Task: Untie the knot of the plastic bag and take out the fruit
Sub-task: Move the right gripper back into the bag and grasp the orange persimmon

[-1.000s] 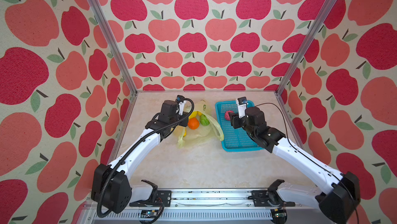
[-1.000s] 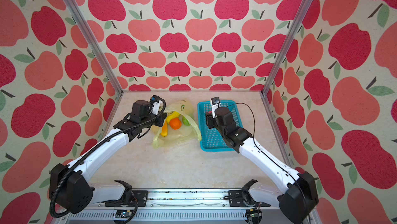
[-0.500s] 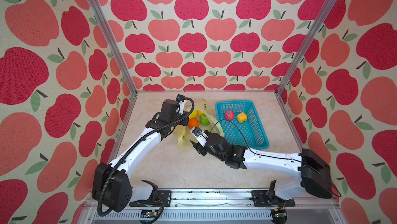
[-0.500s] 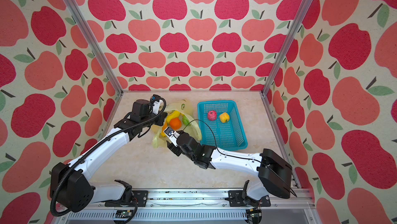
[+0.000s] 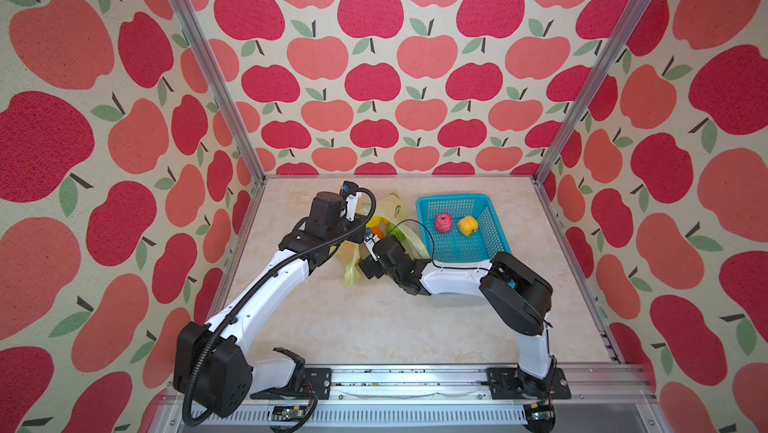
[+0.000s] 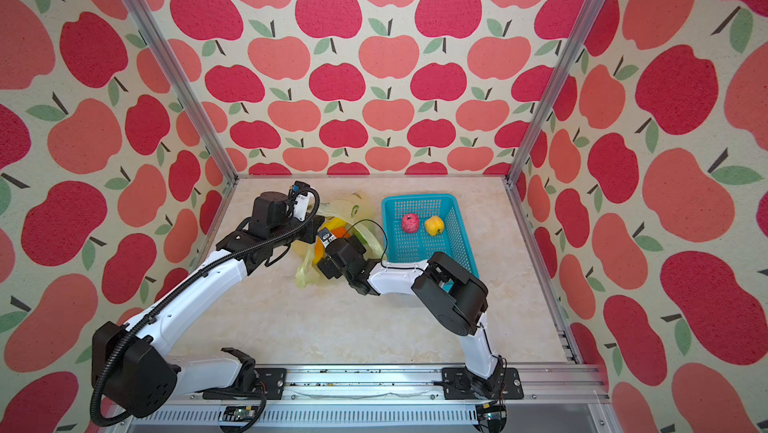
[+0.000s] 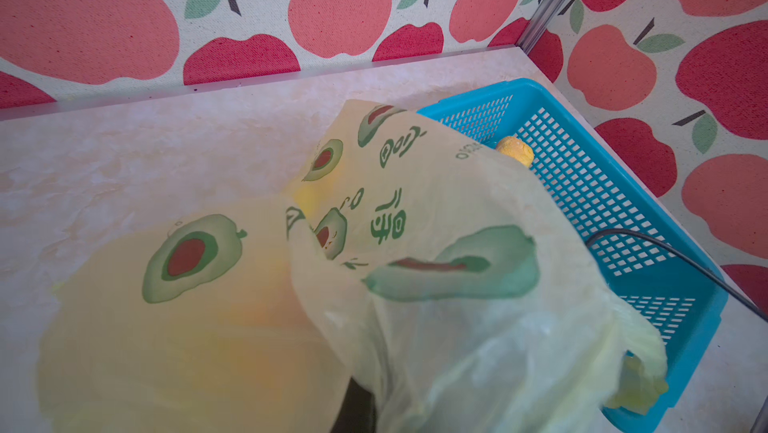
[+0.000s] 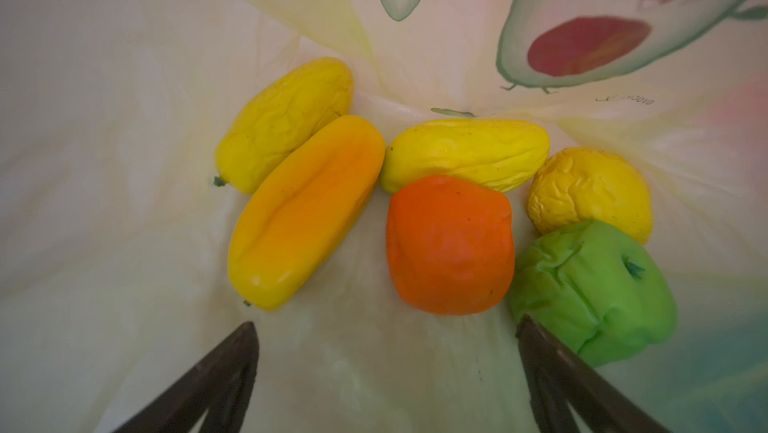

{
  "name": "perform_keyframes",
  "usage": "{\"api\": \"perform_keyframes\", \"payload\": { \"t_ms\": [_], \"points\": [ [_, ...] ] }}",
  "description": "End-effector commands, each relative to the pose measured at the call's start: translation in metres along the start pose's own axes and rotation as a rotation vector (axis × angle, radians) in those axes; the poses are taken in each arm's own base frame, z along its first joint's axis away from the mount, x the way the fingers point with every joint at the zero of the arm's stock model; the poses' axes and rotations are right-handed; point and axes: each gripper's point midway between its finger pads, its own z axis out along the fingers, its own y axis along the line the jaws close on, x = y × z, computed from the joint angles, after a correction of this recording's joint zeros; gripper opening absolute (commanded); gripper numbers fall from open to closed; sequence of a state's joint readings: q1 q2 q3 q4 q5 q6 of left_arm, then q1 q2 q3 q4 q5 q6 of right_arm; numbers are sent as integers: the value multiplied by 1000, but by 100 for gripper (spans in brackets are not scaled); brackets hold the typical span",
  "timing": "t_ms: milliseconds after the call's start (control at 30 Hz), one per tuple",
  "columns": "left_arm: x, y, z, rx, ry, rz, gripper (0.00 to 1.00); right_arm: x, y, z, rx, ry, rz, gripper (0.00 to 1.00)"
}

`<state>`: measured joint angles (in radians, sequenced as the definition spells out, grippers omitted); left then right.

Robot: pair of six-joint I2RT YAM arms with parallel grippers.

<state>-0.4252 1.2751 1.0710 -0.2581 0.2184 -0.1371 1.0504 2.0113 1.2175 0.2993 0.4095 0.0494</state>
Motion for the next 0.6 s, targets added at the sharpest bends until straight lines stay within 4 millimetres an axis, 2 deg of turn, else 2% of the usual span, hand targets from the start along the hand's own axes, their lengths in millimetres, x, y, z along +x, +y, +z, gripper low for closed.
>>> {"api": "perform_keyframes", "payload": {
  "t_ms": [0,267,433,567],
  "points": [
    [-15,-9,-13,19,-35,24,0,-3,-12,19,27,3,56,99],
    [-13,-11,-15,23,-38,32,0,8,-36,46,89,64,86,99],
    [-14,-12,-15,25,-39,37,0,13,-29,64,62,91,86,99],
    [-13,-11,-13,20,-36,39,0,15,-22,71,37,112,85,89]
  ]
}}
